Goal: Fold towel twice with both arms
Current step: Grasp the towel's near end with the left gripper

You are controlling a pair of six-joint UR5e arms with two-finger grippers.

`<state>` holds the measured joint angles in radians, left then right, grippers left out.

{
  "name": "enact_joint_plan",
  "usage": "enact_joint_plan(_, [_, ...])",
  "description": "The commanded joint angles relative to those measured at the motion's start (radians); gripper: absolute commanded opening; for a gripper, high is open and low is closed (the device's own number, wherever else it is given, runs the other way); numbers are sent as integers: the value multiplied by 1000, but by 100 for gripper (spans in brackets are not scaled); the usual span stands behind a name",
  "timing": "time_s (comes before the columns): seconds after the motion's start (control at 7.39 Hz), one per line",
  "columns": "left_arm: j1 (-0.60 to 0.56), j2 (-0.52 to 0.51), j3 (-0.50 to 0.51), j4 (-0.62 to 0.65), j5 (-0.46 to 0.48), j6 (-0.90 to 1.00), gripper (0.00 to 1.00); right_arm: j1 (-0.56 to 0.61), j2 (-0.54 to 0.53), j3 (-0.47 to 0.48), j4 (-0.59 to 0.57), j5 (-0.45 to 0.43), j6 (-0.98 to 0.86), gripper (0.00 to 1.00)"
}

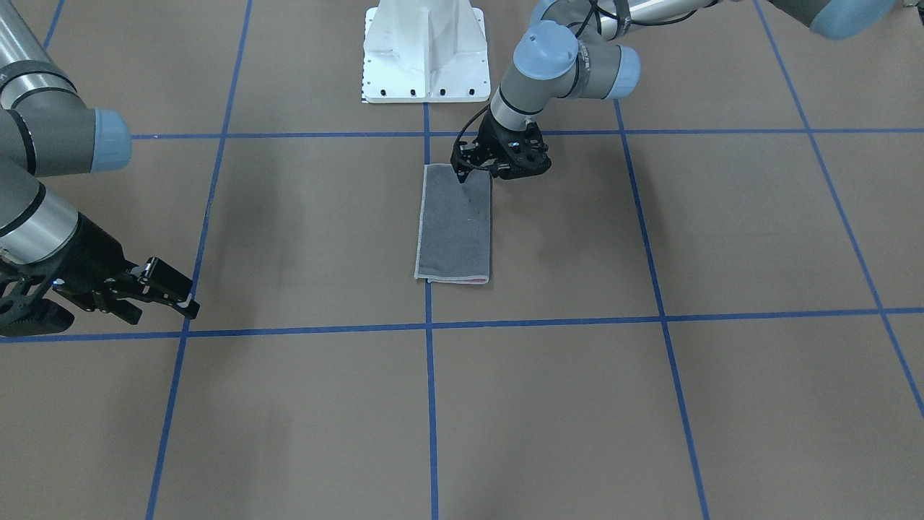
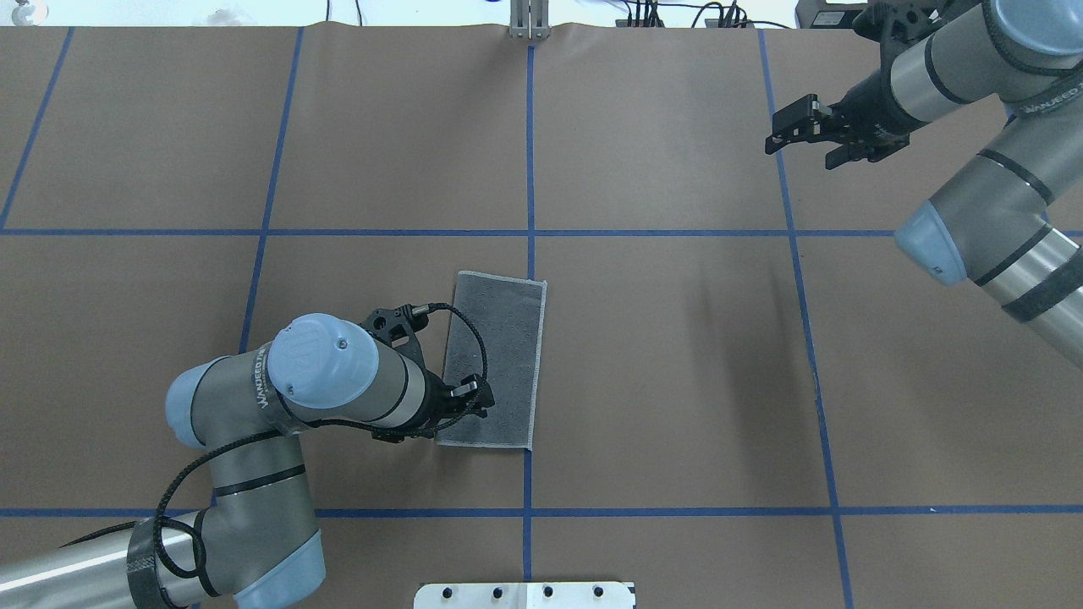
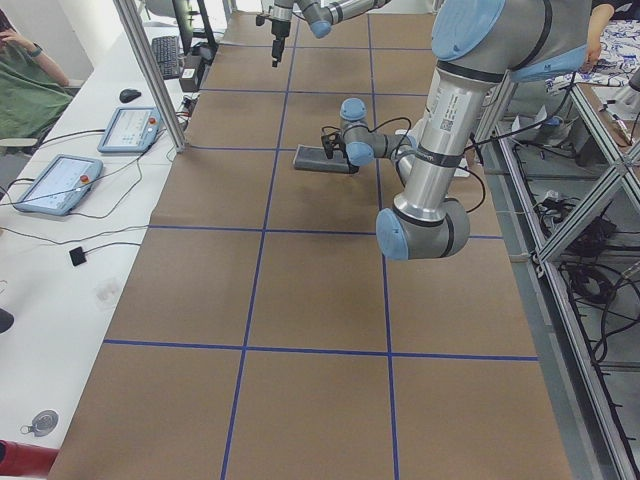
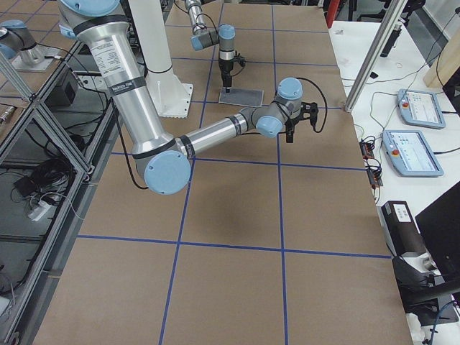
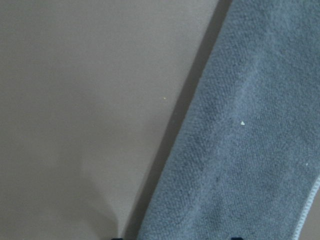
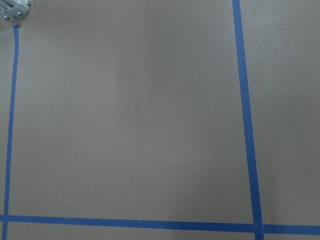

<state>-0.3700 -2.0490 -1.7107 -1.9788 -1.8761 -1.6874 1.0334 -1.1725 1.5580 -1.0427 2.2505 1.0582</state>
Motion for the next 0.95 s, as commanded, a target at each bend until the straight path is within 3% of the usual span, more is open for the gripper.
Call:
enact_joint_plan(0.0, [0,1,-1,-2,0,0,72,0,2,5,0,3,5,100])
enact_joint_plan(0.81, [5,7,-3,0,0,0,64,0,1,2,0,3,5,100])
